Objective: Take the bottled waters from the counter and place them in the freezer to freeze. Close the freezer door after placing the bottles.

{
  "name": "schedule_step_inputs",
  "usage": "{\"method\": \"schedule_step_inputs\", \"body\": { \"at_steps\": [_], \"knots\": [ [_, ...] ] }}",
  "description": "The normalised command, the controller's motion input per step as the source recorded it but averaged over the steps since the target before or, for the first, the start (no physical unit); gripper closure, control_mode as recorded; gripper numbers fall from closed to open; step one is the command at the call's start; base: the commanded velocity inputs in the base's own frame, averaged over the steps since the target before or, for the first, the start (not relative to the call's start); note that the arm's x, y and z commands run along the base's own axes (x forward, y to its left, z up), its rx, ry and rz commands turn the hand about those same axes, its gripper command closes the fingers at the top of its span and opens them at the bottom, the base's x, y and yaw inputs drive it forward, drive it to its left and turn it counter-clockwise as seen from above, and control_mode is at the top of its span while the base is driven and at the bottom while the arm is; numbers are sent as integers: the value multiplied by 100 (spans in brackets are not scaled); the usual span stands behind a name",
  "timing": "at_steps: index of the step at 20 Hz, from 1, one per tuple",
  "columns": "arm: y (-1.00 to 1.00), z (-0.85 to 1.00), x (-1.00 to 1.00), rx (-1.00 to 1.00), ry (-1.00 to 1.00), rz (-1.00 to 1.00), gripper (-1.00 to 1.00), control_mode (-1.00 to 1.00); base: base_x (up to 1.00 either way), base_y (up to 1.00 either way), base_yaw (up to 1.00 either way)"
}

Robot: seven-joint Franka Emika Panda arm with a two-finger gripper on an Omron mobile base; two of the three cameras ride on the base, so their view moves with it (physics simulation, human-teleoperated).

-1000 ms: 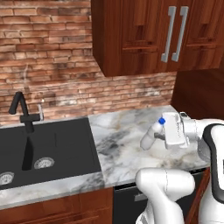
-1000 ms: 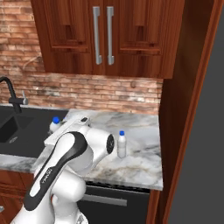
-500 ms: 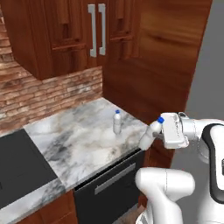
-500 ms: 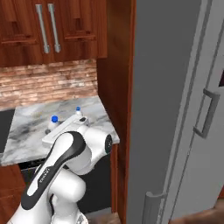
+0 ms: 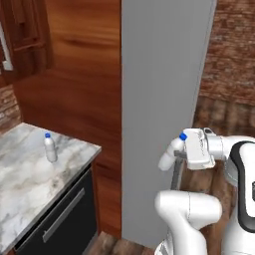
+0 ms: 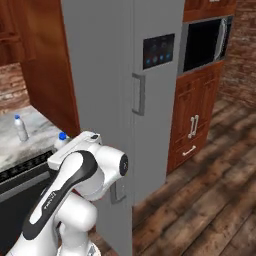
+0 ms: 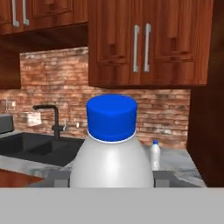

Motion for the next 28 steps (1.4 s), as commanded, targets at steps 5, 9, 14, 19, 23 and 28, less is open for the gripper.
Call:
{"method": "schedule_step_inputs", "body": {
  "at_steps": [5,9,14,19,23,28],
  "knots": [
    [0,0,0,0,0,0,100,100,-3,-56,-47],
    [0,0,0,0,0,0,100,100,1,-15,-1],
    [0,0,0,0,0,0,100,100,-36,-34,-1],
    [0,0,0,0,0,0,100,100,-18,-94,-17],
    [0,0,0,0,0,0,100,100,-15,-100,-21],
    [0,0,0,0,0,0,100,100,52,-84,-6]
  ]
}}
